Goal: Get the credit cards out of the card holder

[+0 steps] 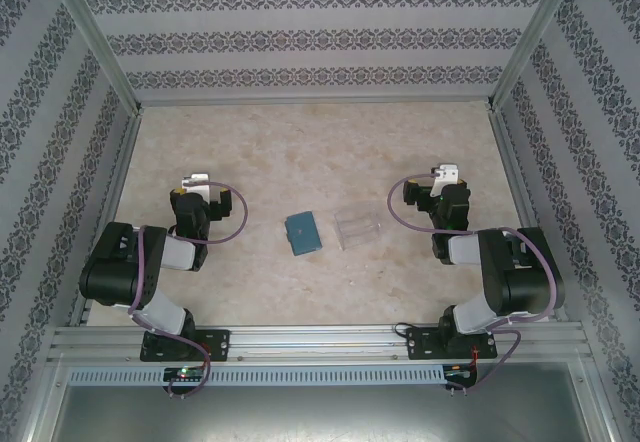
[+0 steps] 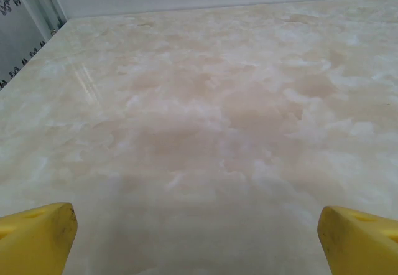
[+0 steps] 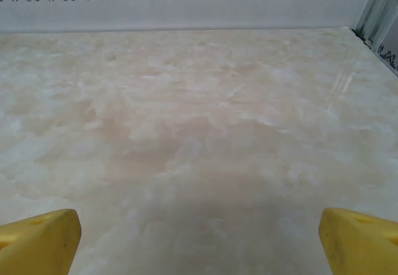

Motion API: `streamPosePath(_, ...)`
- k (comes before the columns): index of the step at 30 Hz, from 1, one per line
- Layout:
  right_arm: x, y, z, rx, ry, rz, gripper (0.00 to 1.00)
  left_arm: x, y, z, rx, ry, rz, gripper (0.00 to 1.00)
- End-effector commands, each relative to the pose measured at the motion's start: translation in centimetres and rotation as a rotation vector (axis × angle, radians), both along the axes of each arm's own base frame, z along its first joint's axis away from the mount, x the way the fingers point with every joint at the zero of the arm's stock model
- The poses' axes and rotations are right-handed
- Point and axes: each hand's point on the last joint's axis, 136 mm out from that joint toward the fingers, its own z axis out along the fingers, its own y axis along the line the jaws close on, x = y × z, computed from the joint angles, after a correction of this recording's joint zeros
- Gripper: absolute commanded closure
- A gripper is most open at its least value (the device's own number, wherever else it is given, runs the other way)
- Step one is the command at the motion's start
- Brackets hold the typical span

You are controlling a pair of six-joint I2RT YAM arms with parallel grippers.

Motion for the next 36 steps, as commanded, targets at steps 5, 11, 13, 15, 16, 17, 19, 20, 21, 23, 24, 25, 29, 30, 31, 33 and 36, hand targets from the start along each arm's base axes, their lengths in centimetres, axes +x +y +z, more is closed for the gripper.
streamPosePath(5, 0.6, 0.2, 1.1, -0.014, -0.041, 0.022, 0.02, 0.9, -0.1, 1.3, 0.007, -0.05, -0.001, 0.0)
streamPosePath(11, 0.6, 0.2, 1.0, -0.013, -0.04, 0.022, 0.02, 0.9, -0.2, 1.3, 0.007, -0.049, -0.002, 0.0)
streamPosePath(13, 0.6, 0.0, 1.1, -0.011, -0.04, 0.01, 0.02, 0.8, -0.1, 1.4, 0.008, -0.053, 0.0, 0.0)
streamPosePath(15, 0.6, -0.5, 1.0, -0.008, -0.039, -0.014, 0.02, 0.8, -0.1, 1.4, 0.007, -0.053, 0.0, 0.0)
streamPosePath(16, 0.6, -0.4, 1.0, -0.007, -0.039, -0.012, 0.02, 0.8, -0.1, 1.4, 0.007, -0.054, 0.0, 0.0)
streamPosePath(17, 0.6, -0.5, 1.1, -0.006, -0.039, -0.015, 0.02, 0.9, -0.1, 1.4, 0.008, -0.052, 0.001, 0.0)
streamPosePath(19, 0.6, -0.6, 1.0, -0.005, -0.039, -0.014, 0.02, 0.8, 0.2, 1.3, 0.007, -0.051, 0.023, 0.0)
streamPosePath(20, 0.6, -0.5, 1.0, -0.004, -0.039, -0.014, 0.02, 0.8, 0.6, 1.4, 0.006, -0.054, 0.045, 0.0)
streamPosePath(21, 0.6, -0.5, 1.0, -0.005, -0.039, -0.014, 0.02, 0.8, 0.6, 1.4, 0.006, -0.055, 0.046, 0.0)
streamPosePath(23, 0.6, -0.5, 1.1, -0.005, -0.039, -0.014, 0.02, 0.8, 0.6, 1.4, 0.005, -0.053, 0.046, 0.0)
streamPosePath(24, 0.6, -0.5, 1.0, -0.004, -0.038, -0.013, 0.02, 0.8, 0.6, 1.4, 0.005, -0.053, 0.047, 0.0)
streamPosePath(25, 0.6, -0.5, 1.0, -0.005, -0.038, -0.012, 0.02, 0.8, 0.6, 1.4, 0.005, -0.053, 0.046, 0.0)
streamPosePath(29, 0.6, -0.5, 1.1, -0.008, -0.041, -0.014, 0.02, 0.7, 0.6, 1.4, 0.007, -0.054, 0.046, 0.0)
streamPosePath(30, 0.6, -0.5, 1.1, -0.01, -0.042, -0.015, 0.02, 0.7, 0.7, 1.4, 0.008, -0.055, 0.048, 0.0)
streamPosePath(31, 0.6, -0.5, 1.1, -0.013, -0.042, -0.017, 0.02, 0.6, 0.7, 1.6, 0.009, -0.064, 0.049, 0.0)
streamPosePath(33, 0.4, -0.4, 1.4, -0.017, -0.052, -0.017, 0.02, 0.0, 1.0, 2.1, 0.005, -0.099, 0.067, 0.0)
streamPosePath(36, -0.1, -0.4, 2.5, -0.028, -0.074, -0.026, 0.02, -0.9, 0.6, 2.8, 0.007, -0.15, 0.039, 0.0)
